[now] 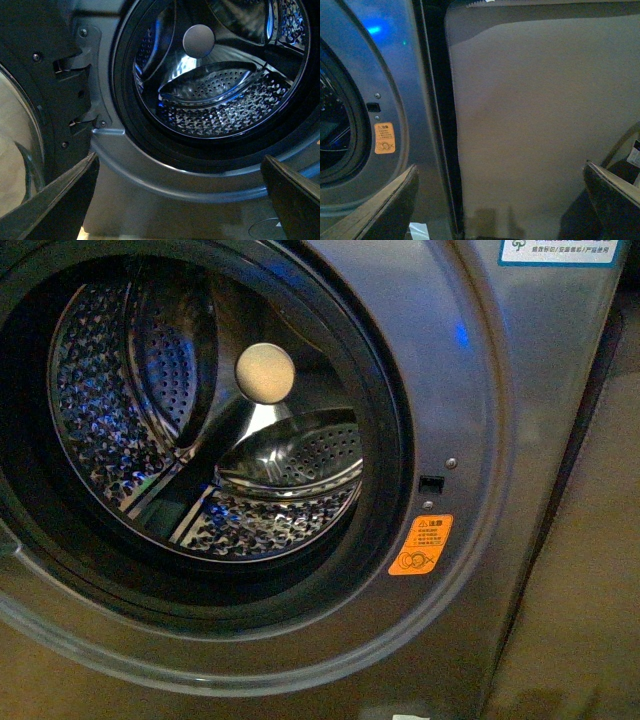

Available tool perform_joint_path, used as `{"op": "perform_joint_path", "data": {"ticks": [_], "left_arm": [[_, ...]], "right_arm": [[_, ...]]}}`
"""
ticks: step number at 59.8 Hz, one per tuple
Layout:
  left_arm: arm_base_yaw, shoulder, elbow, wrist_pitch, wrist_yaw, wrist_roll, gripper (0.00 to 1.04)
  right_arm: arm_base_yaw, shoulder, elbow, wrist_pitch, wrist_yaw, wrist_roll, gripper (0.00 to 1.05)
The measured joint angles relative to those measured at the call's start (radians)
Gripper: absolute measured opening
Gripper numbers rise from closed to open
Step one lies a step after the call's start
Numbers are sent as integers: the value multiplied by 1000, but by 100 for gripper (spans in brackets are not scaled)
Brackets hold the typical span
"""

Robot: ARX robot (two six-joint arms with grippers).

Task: Put clothes into washing machine

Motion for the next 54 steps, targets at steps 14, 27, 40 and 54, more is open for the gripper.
{"op": "perform_joint_path", "data": {"ticks": [14, 27, 40, 54], "left_arm": [[0, 0, 0, 0, 0, 0, 98], [0, 0, 0, 0, 0, 0, 98], [0, 0, 0, 0, 0, 0, 98], [0, 0, 0, 0, 0, 0, 98]], "right_arm": [[0, 0, 0, 0, 0, 0, 97], [0, 0, 0, 0, 0, 0, 97], [-30, 9, -1, 36, -100, 18, 97], [-244, 167, 0, 294, -544, 142, 97]]}}
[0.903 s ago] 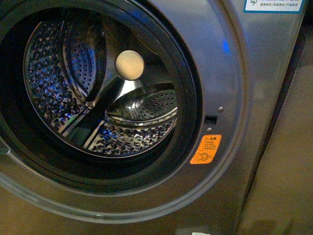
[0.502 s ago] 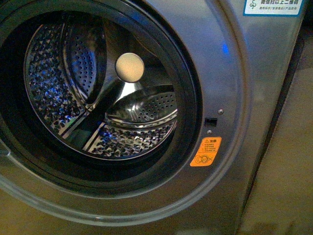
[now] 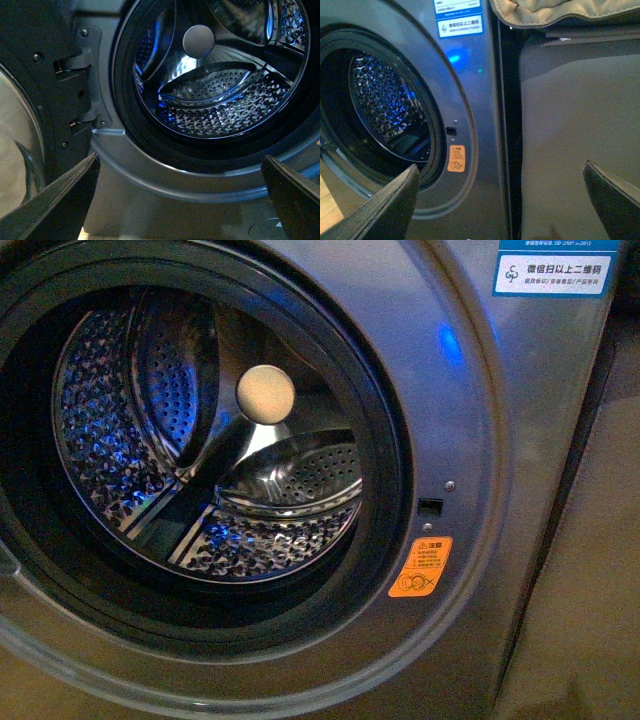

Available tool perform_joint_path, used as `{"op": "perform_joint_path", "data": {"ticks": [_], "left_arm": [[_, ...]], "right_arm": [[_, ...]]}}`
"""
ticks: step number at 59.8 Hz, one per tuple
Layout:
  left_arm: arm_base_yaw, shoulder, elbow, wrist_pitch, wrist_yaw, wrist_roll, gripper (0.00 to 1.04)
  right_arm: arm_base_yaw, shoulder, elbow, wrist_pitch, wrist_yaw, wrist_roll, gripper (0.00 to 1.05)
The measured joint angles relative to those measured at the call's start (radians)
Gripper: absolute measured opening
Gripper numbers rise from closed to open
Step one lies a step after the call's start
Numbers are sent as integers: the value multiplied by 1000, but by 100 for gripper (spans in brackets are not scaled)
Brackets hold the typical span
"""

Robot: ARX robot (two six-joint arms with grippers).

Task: Put clothes into washing machine

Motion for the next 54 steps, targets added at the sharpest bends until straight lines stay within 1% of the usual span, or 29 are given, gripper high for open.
{"op": "perform_joint_path", "data": {"ticks": [2, 5, 9, 11, 17, 22, 24, 28, 31, 38, 40, 46, 49, 54], "left_arm": [[0, 0, 0, 0, 0, 0, 98], [0, 0, 0, 0, 0, 0, 98], [0, 0, 0, 0, 0, 0, 98], [0, 0, 0, 0, 0, 0, 98], [0, 0, 0, 0, 0, 0, 98], [0, 0, 0, 0, 0, 0, 98], [0, 0, 0, 0, 0, 0, 98], [0, 0, 0, 0, 0, 0, 98], [0, 0, 0, 0, 0, 0, 98], [0, 0, 0, 0, 0, 0, 98], [0, 0, 0, 0, 0, 0, 98], [0, 0, 0, 0, 0, 0, 98], [0, 0, 0, 0, 0, 0, 98], [0, 0, 0, 0, 0, 0, 98]], "right_arm": [[-21, 26, 0, 31, -16, 13, 97], [-83, 98, 9, 114, -62, 42, 97], [-144, 167, 28, 195, -104, 68, 97], [-210, 240, 54, 280, -148, 96, 97], [-354, 404, 126, 453, -238, 140, 97], [-466, 546, 198, 547, -288, 150, 97], [-510, 610, 236, 554, -310, 147, 97], [-586, 741, 323, 504, -322, 108, 97], [-621, 818, 374, 460, -322, 71, 97], [-696, 1014, 512, 296, -305, -61, 97], [-720, 1097, 576, 204, -291, -126, 97], [-756, 1269, 678, 67, -254, -289, 97], [-768, 1358, 709, 40, -229, -372, 97], [-777, 1472, 739, 16, -185, -469, 97]]}}
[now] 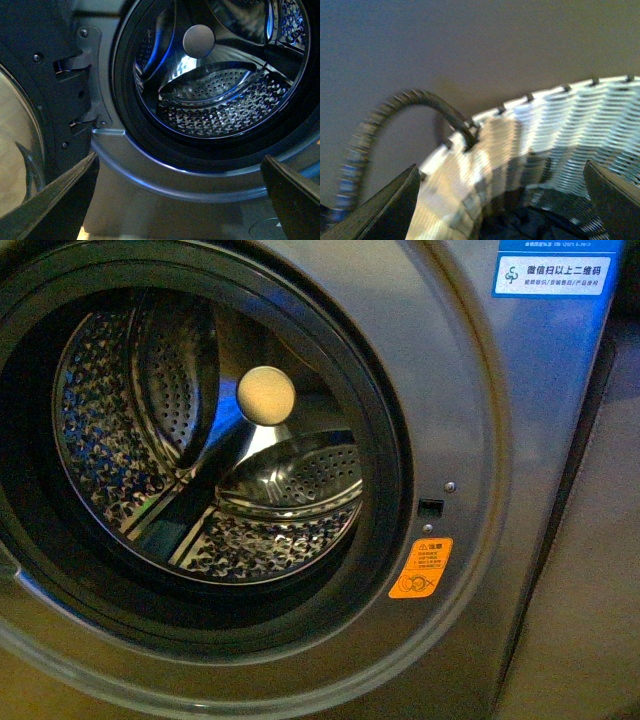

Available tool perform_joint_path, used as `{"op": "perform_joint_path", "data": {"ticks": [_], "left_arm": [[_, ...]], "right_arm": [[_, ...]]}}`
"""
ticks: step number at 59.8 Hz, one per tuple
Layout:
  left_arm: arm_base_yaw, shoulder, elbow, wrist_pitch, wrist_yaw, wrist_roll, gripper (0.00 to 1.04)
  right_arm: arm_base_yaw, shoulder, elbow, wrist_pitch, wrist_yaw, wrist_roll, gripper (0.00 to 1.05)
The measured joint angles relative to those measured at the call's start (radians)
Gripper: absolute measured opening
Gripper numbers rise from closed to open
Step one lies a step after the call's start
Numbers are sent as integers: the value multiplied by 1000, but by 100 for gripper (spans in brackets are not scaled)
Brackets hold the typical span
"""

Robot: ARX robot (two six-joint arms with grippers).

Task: Put clothes into washing machine

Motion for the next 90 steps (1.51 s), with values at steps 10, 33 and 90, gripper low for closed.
{"op": "perform_joint_path", "data": {"ticks": [10, 33, 90], "left_arm": [[0, 0, 0, 0, 0, 0, 98], [0, 0, 0, 0, 0, 0, 98], [0, 0, 0, 0, 0, 0, 98]], "right_arm": [[5, 242, 70, -72, 88, -161, 97], [50, 816, 281, 40, 286, -235, 97], [-4, 1284, 597, 64, 306, -172, 97]]}}
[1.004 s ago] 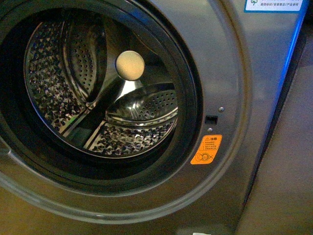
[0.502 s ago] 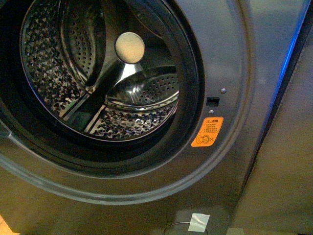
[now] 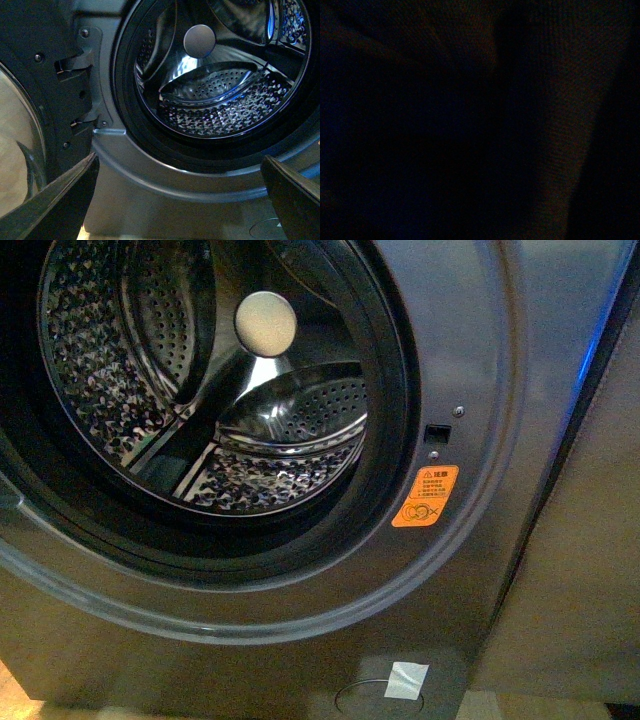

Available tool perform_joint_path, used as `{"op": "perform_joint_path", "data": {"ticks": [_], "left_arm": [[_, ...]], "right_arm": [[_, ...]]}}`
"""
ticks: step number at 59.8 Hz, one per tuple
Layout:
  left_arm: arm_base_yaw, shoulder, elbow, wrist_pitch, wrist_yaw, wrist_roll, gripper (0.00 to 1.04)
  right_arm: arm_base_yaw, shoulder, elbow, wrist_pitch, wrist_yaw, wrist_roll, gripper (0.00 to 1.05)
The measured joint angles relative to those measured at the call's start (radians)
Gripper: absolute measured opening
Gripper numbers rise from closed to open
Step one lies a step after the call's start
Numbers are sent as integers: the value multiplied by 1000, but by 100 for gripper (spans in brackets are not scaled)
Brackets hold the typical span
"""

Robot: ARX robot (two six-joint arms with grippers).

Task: Put clothes into washing machine

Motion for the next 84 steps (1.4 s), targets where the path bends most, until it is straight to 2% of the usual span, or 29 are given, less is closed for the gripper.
{"op": "perform_joint_path", "data": {"ticks": [15, 21, 25, 36, 45, 55, 63, 71, 84], "left_arm": [[0, 0, 0, 0, 0, 0, 98], [0, 0, 0, 0, 0, 0, 98], [0, 0, 0, 0, 0, 0, 98], [0, 0, 0, 0, 0, 0, 98], [0, 0, 0, 0, 0, 0, 98], [0, 0, 0, 0, 0, 0, 98], [0, 0, 0, 0, 0, 0, 98], [0, 0, 0, 0, 0, 0, 98], [0, 0, 0, 0, 0, 0, 98]], "right_arm": [[-26, 5, -2, -37, -11, -21, 96], [-36, -27, -65, 21, -11, -3, 74], [-36, -48, -97, 39, -23, 27, 65], [-29, -257, -245, 182, -61, 119, 28], [-29, -475, -364, 279, -130, 136, 6], [-29, -745, -533, 333, -250, 141, 5], [-31, -1048, -631, 327, -378, 209, 5], [-29, -1325, -606, 317, -447, 345, 5], [8, -1591, -464, 333, -504, 587, 5]]}}
